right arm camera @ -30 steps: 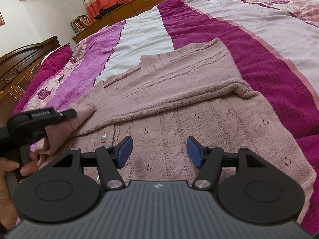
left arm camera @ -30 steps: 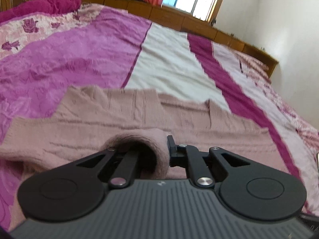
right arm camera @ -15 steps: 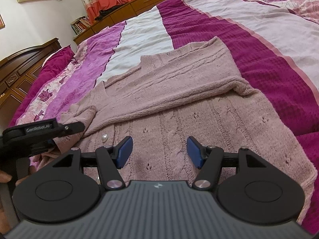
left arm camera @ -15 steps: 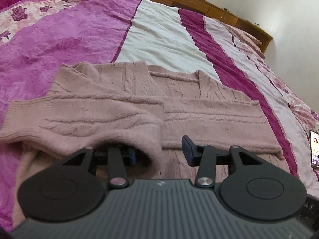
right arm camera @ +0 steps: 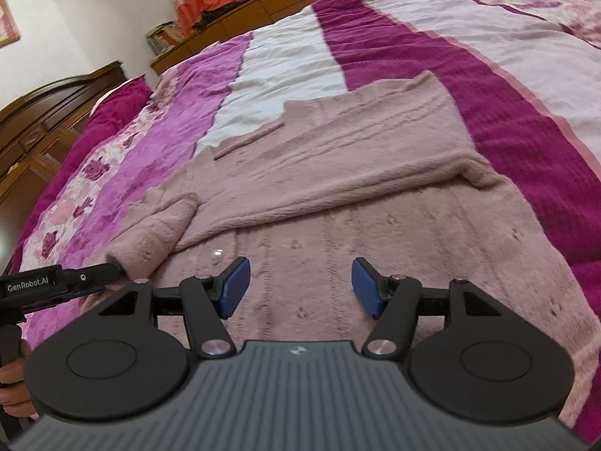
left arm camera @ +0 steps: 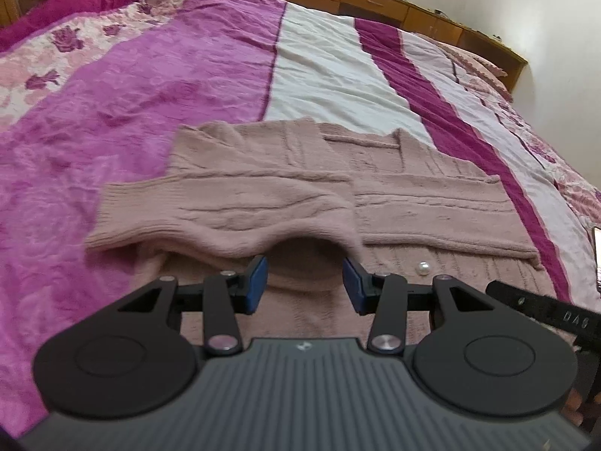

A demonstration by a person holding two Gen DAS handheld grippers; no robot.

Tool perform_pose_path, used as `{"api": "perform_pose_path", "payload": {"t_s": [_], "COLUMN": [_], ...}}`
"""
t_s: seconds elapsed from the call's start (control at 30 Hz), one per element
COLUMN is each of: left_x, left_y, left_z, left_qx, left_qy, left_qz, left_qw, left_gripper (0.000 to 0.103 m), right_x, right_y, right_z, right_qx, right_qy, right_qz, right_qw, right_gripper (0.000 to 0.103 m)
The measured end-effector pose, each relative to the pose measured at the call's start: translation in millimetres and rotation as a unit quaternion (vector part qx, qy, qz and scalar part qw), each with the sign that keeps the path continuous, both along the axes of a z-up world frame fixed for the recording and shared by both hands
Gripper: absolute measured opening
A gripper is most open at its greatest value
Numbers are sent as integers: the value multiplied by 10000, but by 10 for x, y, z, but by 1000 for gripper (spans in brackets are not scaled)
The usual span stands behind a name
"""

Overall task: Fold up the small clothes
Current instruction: 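Move the right tool to the cardigan's side edge and grasp it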

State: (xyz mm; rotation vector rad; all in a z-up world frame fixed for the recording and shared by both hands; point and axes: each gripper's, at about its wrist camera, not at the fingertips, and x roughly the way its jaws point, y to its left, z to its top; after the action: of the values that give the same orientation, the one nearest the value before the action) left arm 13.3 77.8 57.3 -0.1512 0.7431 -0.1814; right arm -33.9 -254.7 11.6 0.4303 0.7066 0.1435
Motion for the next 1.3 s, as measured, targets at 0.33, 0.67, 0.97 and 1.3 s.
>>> {"api": "perform_pose_path", "payload": {"t_s": [0.33,0.67,0.97,1.3], "left_x": [-111,13,184,142], "left_y": [414,563,596,638], "left_z": [16,-170,-281,-399], "left_qx": [126,482,585,481], "left_qy": [-42,28,-149,-262], "left_qz": [670,1021,1234,1735], "left_qw": [9977,9936,9905,9833], "left_gripper": [46,46,44,19], "right_x": [342,941,1527,1718], "right_y": [276,753,1168,1537], "right_z": [286,360,201,563], "right_qx": [193,642,513,-265], "right_qy": [171,537,983,55], "right_qz": [790,1350,1537,2180], "right_qw": [9965,9873,9819,9756], "right_gripper": [68,67,65,9]}}
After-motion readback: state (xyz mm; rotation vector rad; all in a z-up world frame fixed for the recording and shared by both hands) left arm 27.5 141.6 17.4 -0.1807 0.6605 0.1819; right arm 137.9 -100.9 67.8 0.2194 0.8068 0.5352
